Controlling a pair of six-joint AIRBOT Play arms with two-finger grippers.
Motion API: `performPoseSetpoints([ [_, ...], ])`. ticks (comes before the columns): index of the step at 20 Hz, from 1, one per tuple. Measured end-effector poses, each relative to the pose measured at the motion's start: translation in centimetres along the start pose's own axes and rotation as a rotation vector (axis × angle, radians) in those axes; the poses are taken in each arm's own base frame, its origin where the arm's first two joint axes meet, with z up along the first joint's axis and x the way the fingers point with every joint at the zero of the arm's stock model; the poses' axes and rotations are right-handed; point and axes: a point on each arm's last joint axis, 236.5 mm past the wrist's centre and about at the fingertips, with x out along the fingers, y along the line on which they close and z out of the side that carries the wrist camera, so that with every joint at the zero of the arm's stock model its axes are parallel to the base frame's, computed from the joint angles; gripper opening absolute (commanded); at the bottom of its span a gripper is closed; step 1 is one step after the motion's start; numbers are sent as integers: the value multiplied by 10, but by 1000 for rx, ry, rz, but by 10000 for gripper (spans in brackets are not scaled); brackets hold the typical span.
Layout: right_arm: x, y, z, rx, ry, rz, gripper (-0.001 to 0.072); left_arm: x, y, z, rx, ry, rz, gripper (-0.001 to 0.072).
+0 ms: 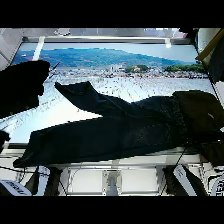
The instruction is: Fold the clothes and pants, and hang the long-sleeved shirts on hangers.
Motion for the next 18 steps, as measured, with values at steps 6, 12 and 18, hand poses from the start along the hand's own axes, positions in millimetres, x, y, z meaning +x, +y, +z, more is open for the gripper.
performPoseSetpoints([
  [6, -39, -7, 41, -14, -123, -42, 266, -2, -110, -58, 347, 212, -305, 592],
  [12, -105, -11, 90, -52, -289, -102, 401, 8, -108, -116, 685, 417, -147, 592],
  [18, -132, 4, 110, -45, -374, -56, 395, 12, -95, -124, 793, 450, -8, 583],
])
